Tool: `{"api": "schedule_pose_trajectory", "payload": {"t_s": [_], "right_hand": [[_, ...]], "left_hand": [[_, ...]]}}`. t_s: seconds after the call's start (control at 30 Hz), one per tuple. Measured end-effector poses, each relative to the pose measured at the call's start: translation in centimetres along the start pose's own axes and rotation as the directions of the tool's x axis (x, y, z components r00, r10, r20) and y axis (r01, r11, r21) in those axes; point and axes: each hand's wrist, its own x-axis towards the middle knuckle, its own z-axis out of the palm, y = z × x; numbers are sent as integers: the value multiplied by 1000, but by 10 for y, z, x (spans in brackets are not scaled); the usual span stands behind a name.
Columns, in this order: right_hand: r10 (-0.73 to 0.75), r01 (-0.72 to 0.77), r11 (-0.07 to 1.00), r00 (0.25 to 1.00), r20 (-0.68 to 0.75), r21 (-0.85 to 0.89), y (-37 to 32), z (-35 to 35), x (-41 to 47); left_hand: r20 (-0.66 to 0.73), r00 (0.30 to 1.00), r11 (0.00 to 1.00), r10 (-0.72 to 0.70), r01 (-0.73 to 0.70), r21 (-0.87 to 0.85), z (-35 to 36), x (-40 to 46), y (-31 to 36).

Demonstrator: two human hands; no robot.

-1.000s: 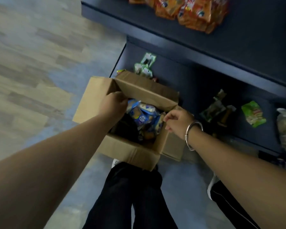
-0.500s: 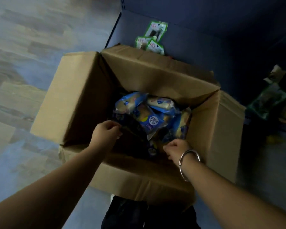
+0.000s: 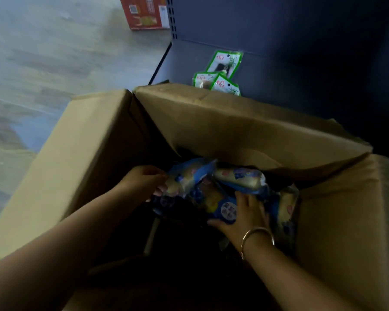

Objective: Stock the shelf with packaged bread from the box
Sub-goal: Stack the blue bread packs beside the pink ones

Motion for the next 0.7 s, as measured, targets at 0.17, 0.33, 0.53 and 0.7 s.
{"api": "schedule_pose_trajectory", "payload": {"t_s": [0.17,0.33,0.53,0.7], "right_hand": [[52,-9,966,986,157,-260,-12,10,6],[42,-8,950,994,102,-311,-12,-21,-13],[-191,131,928,971,-145,-348,2,-100,-78],[-354,204,880,885,-304,-429,-46,-226,-162]], "left_hand": [[54,998,999,-19,21,-37,10,-4,0],[22,1000,999,0,1,-45,6,-27,14],[-26,998,998,55,-56,-36,-20,-120,77],[-52,986,986,159,-161,-36,-58,-231,168]]}}
